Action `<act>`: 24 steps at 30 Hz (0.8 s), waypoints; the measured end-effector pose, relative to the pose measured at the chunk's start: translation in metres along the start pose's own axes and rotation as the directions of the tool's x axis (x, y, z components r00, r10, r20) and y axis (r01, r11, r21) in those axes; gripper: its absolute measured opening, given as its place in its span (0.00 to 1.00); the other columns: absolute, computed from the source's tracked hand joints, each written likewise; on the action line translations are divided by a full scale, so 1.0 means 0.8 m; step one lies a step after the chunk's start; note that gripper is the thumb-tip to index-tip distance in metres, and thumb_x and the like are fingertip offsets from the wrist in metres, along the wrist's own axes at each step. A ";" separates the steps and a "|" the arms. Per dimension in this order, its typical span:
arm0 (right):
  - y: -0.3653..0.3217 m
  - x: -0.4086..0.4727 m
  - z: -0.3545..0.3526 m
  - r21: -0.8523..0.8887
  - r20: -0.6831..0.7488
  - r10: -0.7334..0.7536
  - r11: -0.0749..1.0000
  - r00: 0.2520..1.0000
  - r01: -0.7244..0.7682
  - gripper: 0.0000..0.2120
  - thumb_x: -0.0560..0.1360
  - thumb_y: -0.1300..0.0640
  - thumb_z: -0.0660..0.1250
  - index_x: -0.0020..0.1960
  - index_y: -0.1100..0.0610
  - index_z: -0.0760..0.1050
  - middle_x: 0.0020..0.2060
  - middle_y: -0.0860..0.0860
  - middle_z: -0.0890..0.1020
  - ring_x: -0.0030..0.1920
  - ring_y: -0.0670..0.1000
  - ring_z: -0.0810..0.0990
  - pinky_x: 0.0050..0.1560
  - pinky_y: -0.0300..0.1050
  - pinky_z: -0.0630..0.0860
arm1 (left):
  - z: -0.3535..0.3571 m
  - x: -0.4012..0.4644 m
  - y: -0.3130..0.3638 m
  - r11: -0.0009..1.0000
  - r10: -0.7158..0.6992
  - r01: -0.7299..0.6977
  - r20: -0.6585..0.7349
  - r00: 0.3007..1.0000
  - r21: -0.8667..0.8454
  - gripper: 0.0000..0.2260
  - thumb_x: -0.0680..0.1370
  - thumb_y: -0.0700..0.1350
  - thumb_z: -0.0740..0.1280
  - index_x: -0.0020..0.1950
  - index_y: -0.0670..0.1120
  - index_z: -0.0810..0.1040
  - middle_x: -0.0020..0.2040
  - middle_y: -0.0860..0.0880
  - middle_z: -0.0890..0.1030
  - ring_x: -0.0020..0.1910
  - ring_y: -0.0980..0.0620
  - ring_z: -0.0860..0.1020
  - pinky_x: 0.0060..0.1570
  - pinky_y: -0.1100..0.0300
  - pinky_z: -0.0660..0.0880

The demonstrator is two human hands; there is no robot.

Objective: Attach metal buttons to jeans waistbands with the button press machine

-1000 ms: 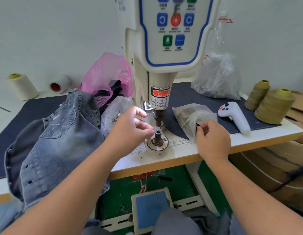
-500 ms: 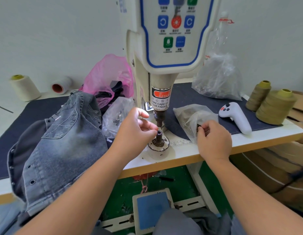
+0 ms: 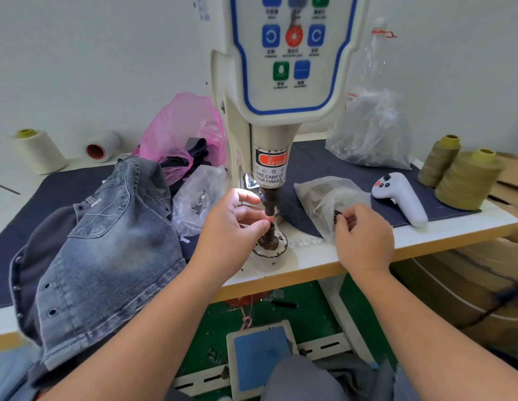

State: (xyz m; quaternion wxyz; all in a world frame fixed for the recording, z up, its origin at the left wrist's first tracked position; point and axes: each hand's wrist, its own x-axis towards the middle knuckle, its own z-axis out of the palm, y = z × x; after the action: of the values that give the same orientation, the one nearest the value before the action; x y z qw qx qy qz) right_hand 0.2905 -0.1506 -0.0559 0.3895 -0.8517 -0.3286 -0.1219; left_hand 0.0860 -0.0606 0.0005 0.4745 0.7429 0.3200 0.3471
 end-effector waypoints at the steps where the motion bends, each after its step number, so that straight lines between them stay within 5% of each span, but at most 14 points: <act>1: 0.000 0.000 0.000 0.004 -0.003 -0.004 1.000 1.000 0.004 0.08 0.77 0.58 0.68 0.40 0.53 0.74 0.33 0.46 0.76 0.37 0.51 0.75 0.42 0.51 0.74 | 0.000 -0.001 0.000 1.000 -0.007 0.008 0.004 1.000 -0.020 0.13 0.77 0.38 0.72 0.51 0.53 0.72 0.42 0.59 0.85 0.42 0.61 0.83 0.43 0.66 0.78; 6: 0.001 0.000 0.000 0.006 0.001 -0.002 1.000 1.000 0.002 0.08 0.77 0.58 0.67 0.40 0.53 0.74 0.33 0.45 0.76 0.37 0.51 0.74 0.42 0.49 0.72 | 0.008 -0.002 0.002 0.988 -0.050 0.053 0.023 0.998 -0.146 0.12 0.77 0.37 0.72 0.51 0.51 0.73 0.41 0.56 0.86 0.40 0.62 0.83 0.35 0.73 0.75; 12: 0.002 0.000 0.000 0.007 -0.006 -0.008 1.000 1.000 0.008 0.08 0.77 0.59 0.68 0.39 0.53 0.74 0.33 0.46 0.76 0.36 0.50 0.74 0.42 0.49 0.72 | 0.008 -0.002 -0.002 0.973 -0.086 0.089 0.025 0.996 -0.211 0.10 0.77 0.35 0.70 0.51 0.49 0.74 0.43 0.53 0.86 0.45 0.60 0.84 0.39 0.71 0.77; 24: 0.000 0.000 -0.002 0.006 -0.005 -0.017 1.000 1.000 0.017 0.08 0.77 0.59 0.68 0.40 0.52 0.74 0.33 0.46 0.77 0.36 0.50 0.74 0.42 0.49 0.73 | 0.007 0.000 0.000 0.985 -0.067 0.066 0.001 0.998 -0.157 0.11 0.76 0.35 0.71 0.50 0.51 0.76 0.42 0.55 0.86 0.44 0.61 0.84 0.37 0.71 0.77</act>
State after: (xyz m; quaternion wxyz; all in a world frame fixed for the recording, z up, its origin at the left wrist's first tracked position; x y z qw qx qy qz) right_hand 0.2903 -0.1518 -0.0551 0.3918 -0.8475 -0.3352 -0.1263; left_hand 0.0908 -0.0630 -0.0014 0.5421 0.6916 0.3174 0.3566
